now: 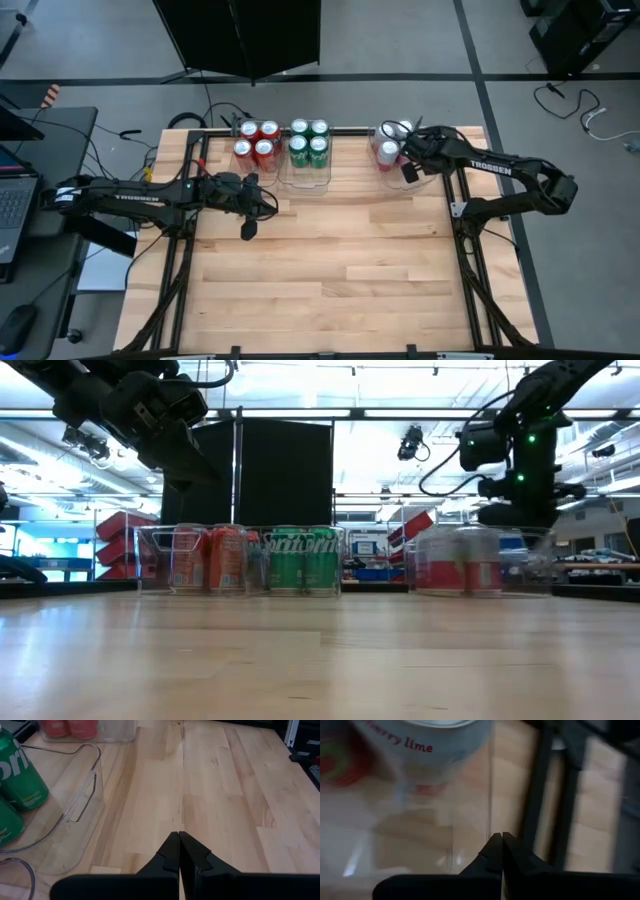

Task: Sort soda cans
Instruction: Adjust the transparent bins

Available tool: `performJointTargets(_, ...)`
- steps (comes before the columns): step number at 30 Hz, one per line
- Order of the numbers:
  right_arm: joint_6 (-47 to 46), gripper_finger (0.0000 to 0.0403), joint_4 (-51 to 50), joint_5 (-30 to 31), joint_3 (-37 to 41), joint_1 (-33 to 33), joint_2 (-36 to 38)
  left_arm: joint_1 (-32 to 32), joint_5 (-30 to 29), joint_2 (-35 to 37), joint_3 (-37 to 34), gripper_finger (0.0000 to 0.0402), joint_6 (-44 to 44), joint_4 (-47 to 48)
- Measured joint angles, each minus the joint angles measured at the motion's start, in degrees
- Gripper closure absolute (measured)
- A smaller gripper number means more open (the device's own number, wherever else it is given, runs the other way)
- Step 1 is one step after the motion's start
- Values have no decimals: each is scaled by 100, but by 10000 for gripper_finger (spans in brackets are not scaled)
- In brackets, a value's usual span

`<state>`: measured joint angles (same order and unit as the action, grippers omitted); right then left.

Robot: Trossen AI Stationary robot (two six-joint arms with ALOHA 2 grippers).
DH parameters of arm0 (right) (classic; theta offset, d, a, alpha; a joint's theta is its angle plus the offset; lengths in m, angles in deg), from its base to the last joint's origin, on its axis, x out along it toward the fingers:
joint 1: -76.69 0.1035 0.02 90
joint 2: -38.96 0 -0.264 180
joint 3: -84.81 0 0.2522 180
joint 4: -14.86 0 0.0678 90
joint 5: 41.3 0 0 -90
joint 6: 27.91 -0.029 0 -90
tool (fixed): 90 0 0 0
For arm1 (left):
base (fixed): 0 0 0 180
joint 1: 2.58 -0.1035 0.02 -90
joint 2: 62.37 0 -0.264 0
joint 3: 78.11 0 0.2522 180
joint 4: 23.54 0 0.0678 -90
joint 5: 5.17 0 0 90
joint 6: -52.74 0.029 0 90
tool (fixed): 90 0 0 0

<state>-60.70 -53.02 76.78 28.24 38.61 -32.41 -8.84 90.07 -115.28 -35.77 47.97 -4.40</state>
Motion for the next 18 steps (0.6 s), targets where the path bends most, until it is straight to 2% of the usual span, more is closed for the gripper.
performJointTargets(6,27,403,548,-777,-21,221,-34,-1,0,0,0,401,-40,0)
performJointTargets(9,133,403,781,-684,-21,312,-75,-1,0,0,0,401,-41,0)
performJointTargets(12,179,403,863,-344,-23,309,-75,-1,0,1,0,401,-41,2)
performJointTargets(18,130,403,962,-56,-23,-29,-73,-1,-1,1,0,401,-17,1)
